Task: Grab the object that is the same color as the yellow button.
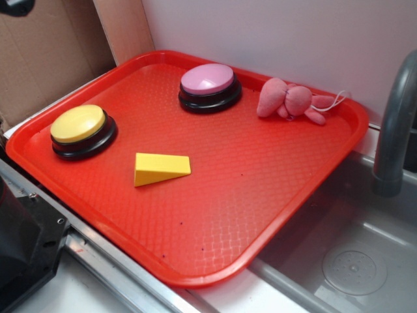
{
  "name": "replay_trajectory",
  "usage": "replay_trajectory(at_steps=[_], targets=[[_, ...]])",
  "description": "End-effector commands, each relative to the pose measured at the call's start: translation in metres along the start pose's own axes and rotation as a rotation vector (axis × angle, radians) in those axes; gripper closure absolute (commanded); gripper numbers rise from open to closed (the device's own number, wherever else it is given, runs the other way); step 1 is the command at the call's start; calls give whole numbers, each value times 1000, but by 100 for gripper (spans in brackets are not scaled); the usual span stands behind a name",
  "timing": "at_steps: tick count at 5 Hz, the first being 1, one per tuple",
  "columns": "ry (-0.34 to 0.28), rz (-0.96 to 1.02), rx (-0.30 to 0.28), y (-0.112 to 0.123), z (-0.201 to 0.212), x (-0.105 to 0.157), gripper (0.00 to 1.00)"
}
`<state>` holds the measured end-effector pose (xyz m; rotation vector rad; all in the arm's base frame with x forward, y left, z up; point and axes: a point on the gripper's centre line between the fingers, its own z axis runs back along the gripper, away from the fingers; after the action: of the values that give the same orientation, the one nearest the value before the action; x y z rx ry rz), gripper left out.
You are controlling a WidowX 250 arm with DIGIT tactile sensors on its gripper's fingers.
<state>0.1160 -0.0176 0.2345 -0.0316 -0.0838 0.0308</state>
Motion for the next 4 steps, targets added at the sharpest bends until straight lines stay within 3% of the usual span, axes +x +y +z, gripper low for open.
replay_trajectory(at_steps=[1,3,4], targets=[[0,0,0,0,0,0,0],[15,-293,58,-12,-58,34,0],[-30,-445,81,-18,-94,49,0]])
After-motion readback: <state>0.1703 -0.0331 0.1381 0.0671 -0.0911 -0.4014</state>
